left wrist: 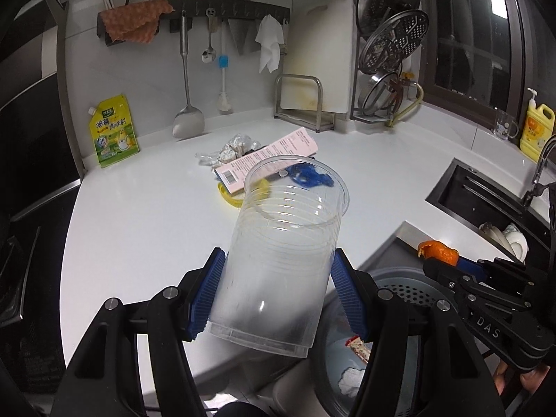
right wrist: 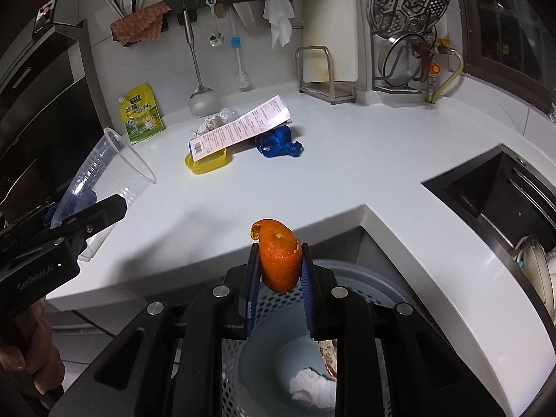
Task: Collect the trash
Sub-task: 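Carry cup and peel over the bin and open the right tool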
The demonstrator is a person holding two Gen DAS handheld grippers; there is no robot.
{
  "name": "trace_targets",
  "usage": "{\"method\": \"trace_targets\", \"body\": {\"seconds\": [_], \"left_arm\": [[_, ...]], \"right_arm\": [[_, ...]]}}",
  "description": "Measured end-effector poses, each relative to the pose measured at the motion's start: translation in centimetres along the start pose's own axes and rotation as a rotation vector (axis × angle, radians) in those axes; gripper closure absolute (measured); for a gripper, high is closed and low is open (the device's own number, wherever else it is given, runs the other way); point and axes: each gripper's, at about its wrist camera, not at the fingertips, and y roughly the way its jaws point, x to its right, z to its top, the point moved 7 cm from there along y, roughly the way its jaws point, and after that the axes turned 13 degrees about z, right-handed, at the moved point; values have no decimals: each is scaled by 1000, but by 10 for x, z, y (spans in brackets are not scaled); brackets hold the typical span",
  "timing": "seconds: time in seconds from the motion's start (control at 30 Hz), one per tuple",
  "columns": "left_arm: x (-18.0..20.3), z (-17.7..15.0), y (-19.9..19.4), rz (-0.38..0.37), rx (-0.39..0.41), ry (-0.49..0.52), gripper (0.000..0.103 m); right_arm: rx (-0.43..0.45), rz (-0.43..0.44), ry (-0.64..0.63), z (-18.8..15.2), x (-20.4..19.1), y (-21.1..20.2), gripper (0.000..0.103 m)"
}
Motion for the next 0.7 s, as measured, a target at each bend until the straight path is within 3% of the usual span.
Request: {"method": "trace_targets", "body": {"seconds": [0.23,0.43,0.7], "left_arm": [[21,-33,-15,-14,-63,-56,42],[35,-71,-16,-34,-164,-114,42],[52,-96,-15,-34,-219,-95,42]], "right_arm": [[-4,7,8,-26,11,-24,82],[-34,23,7,-50,15,-28,82],[-71,36,20,-74,24,-27,82]]}}
